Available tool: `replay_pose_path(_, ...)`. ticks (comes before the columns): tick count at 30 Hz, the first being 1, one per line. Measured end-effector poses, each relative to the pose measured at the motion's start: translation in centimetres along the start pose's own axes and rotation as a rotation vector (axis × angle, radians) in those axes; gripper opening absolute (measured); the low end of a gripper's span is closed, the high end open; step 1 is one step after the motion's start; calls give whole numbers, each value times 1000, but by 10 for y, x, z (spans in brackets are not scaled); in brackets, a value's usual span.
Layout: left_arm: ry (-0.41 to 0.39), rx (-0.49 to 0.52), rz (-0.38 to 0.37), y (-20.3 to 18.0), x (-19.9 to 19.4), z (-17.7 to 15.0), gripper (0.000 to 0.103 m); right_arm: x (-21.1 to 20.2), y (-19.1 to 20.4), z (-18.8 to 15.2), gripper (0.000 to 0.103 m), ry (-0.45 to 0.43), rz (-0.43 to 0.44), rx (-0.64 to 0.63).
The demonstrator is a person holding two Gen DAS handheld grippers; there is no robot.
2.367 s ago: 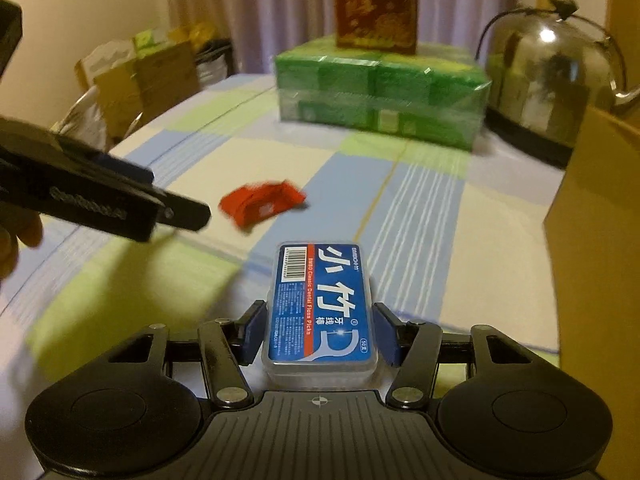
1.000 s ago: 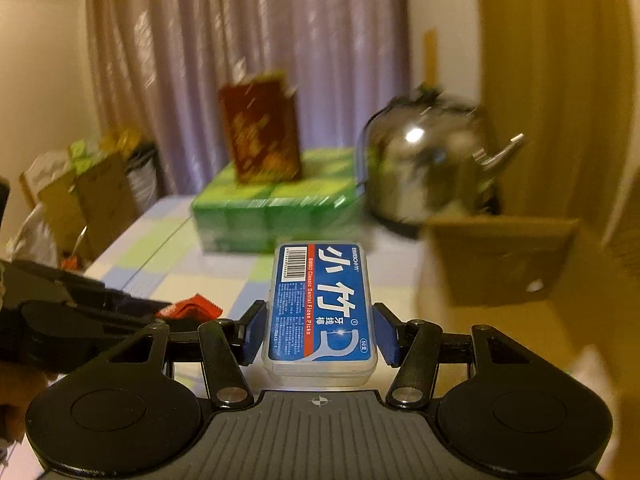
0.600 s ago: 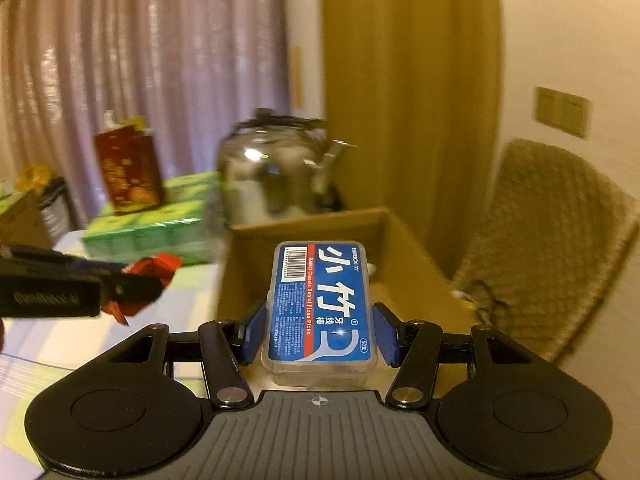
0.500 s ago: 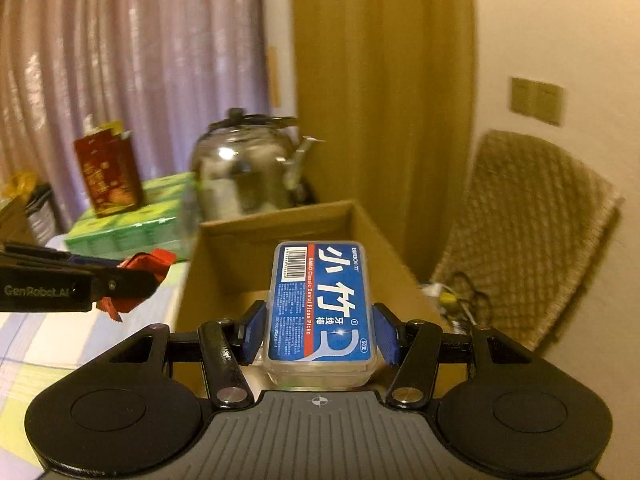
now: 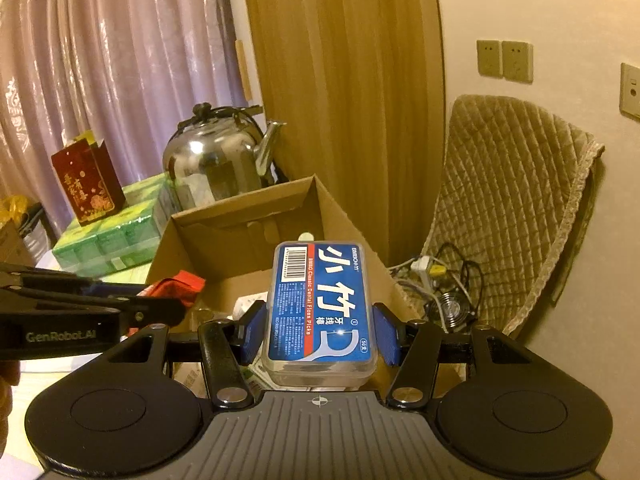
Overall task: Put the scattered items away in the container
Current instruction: 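Lift and carry the floss box and red candy over the cardboard box, then open the left tool to drop the candy while the right tool releases the floss box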
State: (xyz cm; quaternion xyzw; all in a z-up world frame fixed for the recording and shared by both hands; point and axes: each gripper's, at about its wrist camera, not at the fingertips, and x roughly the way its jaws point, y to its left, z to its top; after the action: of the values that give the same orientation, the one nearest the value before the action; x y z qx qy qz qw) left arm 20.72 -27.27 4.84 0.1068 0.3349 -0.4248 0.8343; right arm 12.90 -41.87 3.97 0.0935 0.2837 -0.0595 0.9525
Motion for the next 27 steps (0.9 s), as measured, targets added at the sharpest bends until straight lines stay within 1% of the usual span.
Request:
replay_pose_path(5,8,-4,-4,1,2,-3,24,4,1,0,53,16,16,8)
replay_pose_path(7,10,-13,-28,2,3,-3,26,5,2,0,53,19,17,11)
replay_pose_path(8,18,-17,-34,2,4,-3,29,5,2,0,53,22,19,15)
replay_pose_path(9,18,-19,-32,3,4,-3,40,6,2,0,53,26,20,19)
replay_pose_path(10,10,-14,-26,3,3,-4,42,7,1,0,53,29,18,22)
replay_pose_path(15,-11,-22,-1,8,-3,-2,42,8,0,0,53,35,9,23)
replay_pose_path(23,-30,-35,29,15,-8,-2,42,12,2,-3,54,54,33,30)
replay_pose_path(24,-28,-33,30,15,-8,-2,42,13,2,-3,54,53,42,32)
replay_pose_path(26,-25,-29,36,15,-8,-4,42,13,2,-2,67,43,42,31)
replay_pose_path(27,-25,-27,37,16,-8,-4,42,11,2,-2,77,29,35,34)
